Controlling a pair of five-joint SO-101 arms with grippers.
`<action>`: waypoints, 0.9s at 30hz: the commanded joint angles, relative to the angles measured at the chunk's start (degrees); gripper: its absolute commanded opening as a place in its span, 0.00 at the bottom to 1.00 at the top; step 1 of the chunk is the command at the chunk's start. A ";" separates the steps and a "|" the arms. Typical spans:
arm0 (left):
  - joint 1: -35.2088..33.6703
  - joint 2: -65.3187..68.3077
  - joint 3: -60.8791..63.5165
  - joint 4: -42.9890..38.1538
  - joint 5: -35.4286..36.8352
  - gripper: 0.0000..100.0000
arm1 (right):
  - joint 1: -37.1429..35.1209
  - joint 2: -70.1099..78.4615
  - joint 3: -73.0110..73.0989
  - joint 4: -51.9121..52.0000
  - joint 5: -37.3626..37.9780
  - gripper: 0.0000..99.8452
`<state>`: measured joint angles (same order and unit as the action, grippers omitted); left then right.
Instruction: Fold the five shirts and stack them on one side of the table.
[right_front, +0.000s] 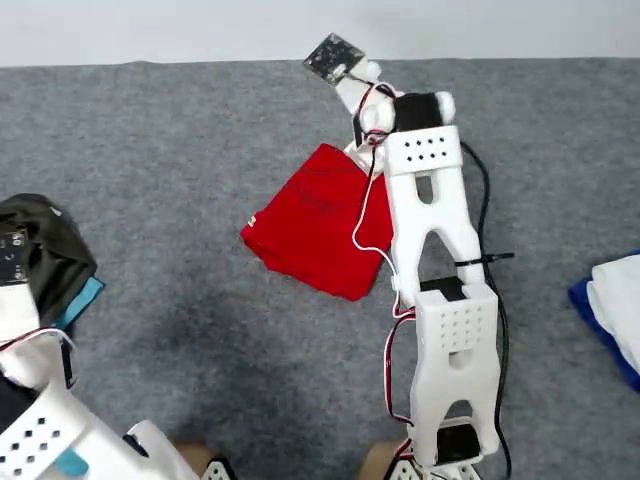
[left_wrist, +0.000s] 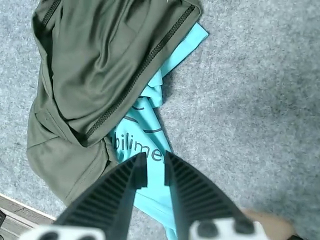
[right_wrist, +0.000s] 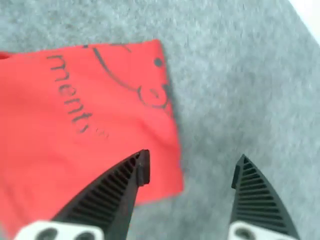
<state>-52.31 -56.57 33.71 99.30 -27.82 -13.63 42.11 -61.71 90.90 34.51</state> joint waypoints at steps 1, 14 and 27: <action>-0.35 -0.62 -0.13 0.62 -0.53 0.07 | -1.63 -4.88 -5.45 10.15 -1.58 0.25; -0.09 -0.53 -0.13 0.26 -0.53 0.07 | -9.63 -4.44 11.69 11.47 -1.76 0.01; -0.26 -0.62 -0.04 0.53 -0.53 0.07 | -20.53 3.91 16.53 1.45 -1.76 0.01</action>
<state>-52.31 -56.57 33.80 99.30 -27.82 -32.00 46.24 -44.84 95.03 33.45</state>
